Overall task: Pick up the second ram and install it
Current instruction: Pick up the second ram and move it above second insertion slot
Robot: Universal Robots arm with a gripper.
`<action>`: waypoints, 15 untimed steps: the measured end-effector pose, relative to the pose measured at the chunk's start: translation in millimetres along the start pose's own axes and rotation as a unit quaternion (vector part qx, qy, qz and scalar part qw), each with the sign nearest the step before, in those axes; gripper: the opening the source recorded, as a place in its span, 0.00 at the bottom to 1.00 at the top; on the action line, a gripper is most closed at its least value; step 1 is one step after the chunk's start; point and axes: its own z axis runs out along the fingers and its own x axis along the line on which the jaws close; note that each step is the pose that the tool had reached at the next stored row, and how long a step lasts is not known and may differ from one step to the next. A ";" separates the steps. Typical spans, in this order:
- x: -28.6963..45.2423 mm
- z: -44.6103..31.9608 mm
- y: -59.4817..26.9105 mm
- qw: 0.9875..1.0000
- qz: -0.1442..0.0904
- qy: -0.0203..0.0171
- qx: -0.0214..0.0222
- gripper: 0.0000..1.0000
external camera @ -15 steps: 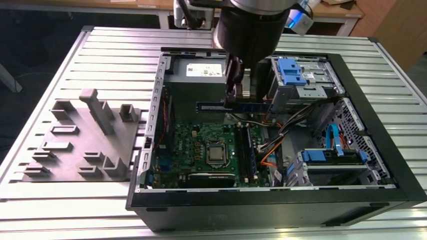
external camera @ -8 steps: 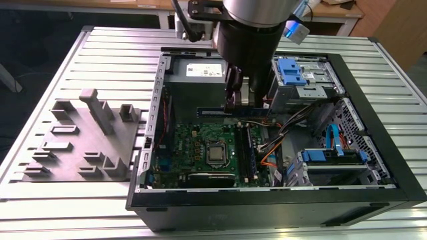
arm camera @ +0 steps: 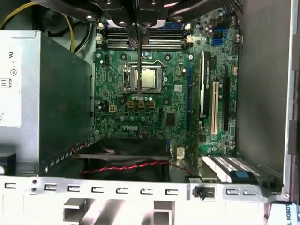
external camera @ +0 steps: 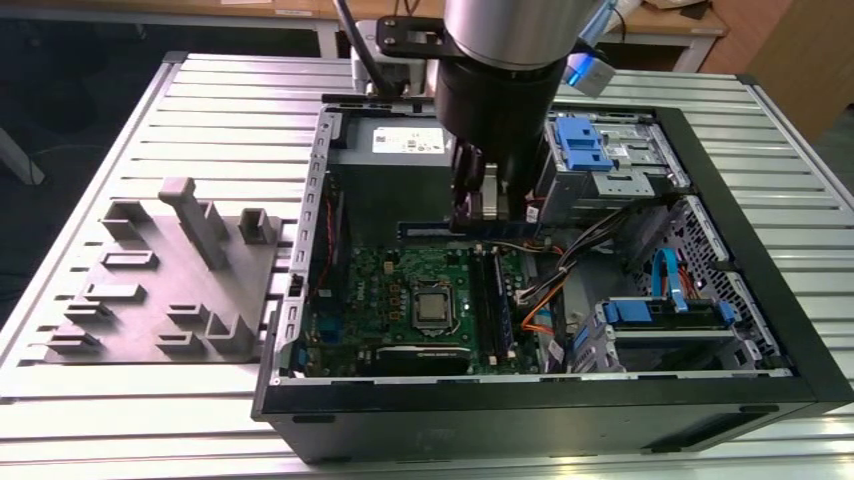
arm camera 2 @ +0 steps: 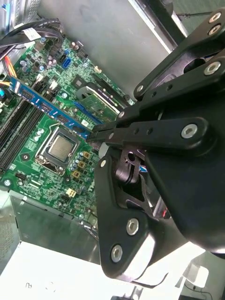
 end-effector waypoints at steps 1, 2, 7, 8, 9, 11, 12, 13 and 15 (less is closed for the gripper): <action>0.0 1.0 -0.1 1.000 0.000 0.000 0.001 0.08; 0.1 1.9 -0.1 1.000 0.000 0.000 0.002 0.08; 0.2 8.9 -0.2 1.000 0.000 0.000 0.004 0.08; 0.3 10.4 -0.2 1.000 0.000 0.000 0.004 0.08; 0.3 11.8 -0.2 1.000 0.000 0.000 0.005 0.08; 0.4 14.6 -0.2 1.000 0.000 0.000 0.005 0.08; 0.4 16.1 -0.3 1.000 0.000 0.001 0.005 0.08; 0.4 17.4 -0.3 1.000 0.000 0.001 0.005 0.08; 0.5 19.6 -0.4 1.000 0.000 0.001 0.005 0.08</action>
